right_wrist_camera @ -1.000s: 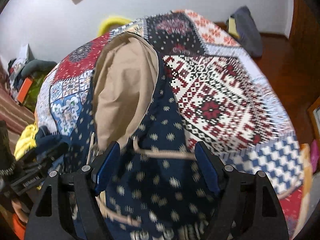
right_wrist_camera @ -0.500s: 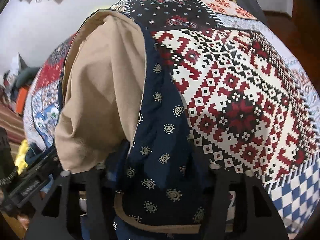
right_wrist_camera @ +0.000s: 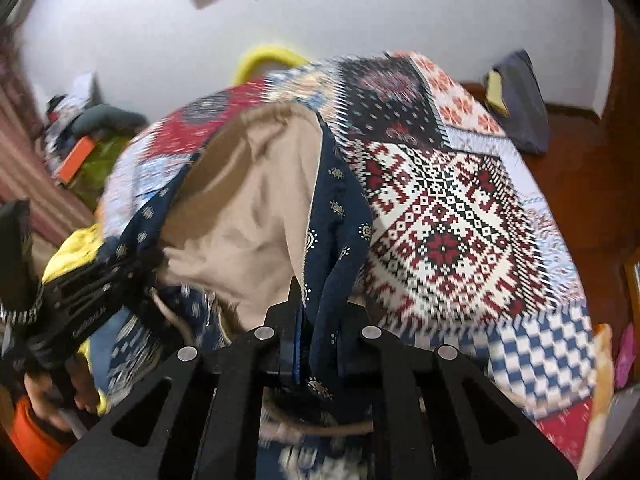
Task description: Fold large clothes
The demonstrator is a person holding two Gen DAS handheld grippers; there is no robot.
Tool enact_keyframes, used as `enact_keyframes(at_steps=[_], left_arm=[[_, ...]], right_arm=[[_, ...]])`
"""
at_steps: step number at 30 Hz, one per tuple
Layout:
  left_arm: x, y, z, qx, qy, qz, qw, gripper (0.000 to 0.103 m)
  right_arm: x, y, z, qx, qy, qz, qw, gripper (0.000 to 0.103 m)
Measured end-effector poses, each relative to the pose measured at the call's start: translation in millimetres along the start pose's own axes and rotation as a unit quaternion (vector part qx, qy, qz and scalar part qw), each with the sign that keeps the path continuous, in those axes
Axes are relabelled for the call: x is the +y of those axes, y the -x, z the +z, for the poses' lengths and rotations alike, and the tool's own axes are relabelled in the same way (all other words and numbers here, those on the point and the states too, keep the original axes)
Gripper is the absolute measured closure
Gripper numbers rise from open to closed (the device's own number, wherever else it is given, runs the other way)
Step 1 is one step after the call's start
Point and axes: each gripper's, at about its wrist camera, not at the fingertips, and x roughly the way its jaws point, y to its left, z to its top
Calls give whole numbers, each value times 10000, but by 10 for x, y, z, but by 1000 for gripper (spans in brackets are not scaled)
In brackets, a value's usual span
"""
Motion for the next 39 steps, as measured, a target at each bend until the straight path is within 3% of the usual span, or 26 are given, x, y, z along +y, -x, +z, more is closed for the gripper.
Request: enact_keyframes(at_steps=[4,9,13,18,21,22,23,28,30,34,39], left_arm=[[12,487,-241,27,-37,-371,9993,93],[-44,867,-704,290,-185,-693,9970,93],[-182,948,-1126,490,-455,-534,9963,92],[-308,860,-1599,805,-610,-375,9942,91],[-296,805,-1754,904,-516,-252,9942,71],[-275,790,-1775,937,-452,-239,9943,58],[-250,780,-1786,980,-366,-324,9940,55],[-207,904,-1744,995,-280,-419,9938,52],[-219,1013,-1680,829,-384,-257,9955,48],[-194,1146,-1476,538,-490,-174,9972,42],[-117,1067,-1170,343,-335,-128,9988,40]], right_arm=[[206,365,-323,-37,111,249,9996,93],[330,515,-788,35,210,301,9993,93],[412,437,-1090,132,531,-32,9985,92],[337,309,-1302,260,467,-384,9978,89],[304,247,-1403,450,476,-679,9955,80],[282,231,-1437,476,450,-761,9949,75],[263,224,-1468,516,414,-789,9947,72],[253,354,-1475,701,354,-805,9937,62],[289,502,-1407,441,425,-791,9950,61],[399,671,-1211,-17,597,-729,9956,40],[554,517,-958,-176,822,-805,9932,39]])
